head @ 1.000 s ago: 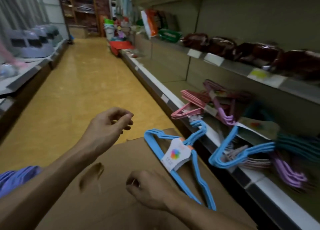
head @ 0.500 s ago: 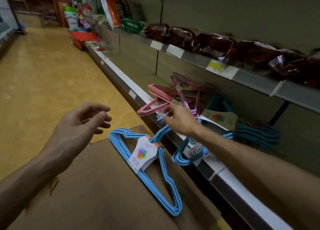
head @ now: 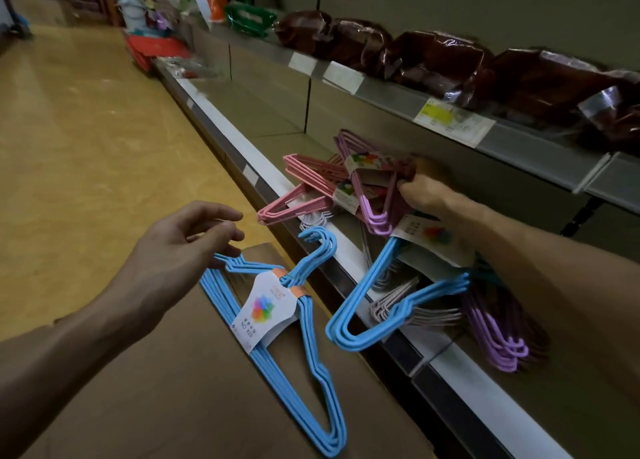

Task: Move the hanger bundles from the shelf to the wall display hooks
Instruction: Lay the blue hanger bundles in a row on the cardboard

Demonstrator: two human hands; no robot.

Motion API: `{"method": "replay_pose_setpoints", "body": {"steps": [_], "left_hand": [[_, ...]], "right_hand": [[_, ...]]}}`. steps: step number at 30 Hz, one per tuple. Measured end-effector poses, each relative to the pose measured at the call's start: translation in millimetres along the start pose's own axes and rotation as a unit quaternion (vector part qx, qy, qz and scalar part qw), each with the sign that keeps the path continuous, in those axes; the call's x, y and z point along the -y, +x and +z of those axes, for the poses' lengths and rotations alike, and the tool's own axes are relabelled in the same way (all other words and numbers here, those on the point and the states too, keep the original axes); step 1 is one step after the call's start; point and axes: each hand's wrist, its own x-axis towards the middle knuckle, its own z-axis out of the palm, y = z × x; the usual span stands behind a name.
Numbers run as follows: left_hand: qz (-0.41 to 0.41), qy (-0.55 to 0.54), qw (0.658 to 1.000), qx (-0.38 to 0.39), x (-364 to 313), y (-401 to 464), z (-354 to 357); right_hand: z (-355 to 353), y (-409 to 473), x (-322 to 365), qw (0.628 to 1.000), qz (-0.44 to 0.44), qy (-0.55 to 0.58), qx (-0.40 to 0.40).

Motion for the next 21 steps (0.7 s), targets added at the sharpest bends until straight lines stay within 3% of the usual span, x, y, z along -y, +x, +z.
{"method": "replay_pose_setpoints", "body": {"steps": [3,7,14,21], "left_hand": [[-0.023,0.01,0.999,0.044,2,7,29],[-0.073,0.018,0.989,0.13,5,10,70],[-0.143,0.024,0.962,0.23,3,6,124],[-0.152,0.04,0.953,0.26,10,9,137]], "right_hand": [[-12,7,-30,0.99,0.027,-0.11,-0.088],[-21,15,-72,0.983,0.108,-0.15,-0.023],[-14,18,-91,0.983,0.118,-0.138,-0.008],[-11,25,-101,0.987,0.16,-0.01,-0.013]]}}
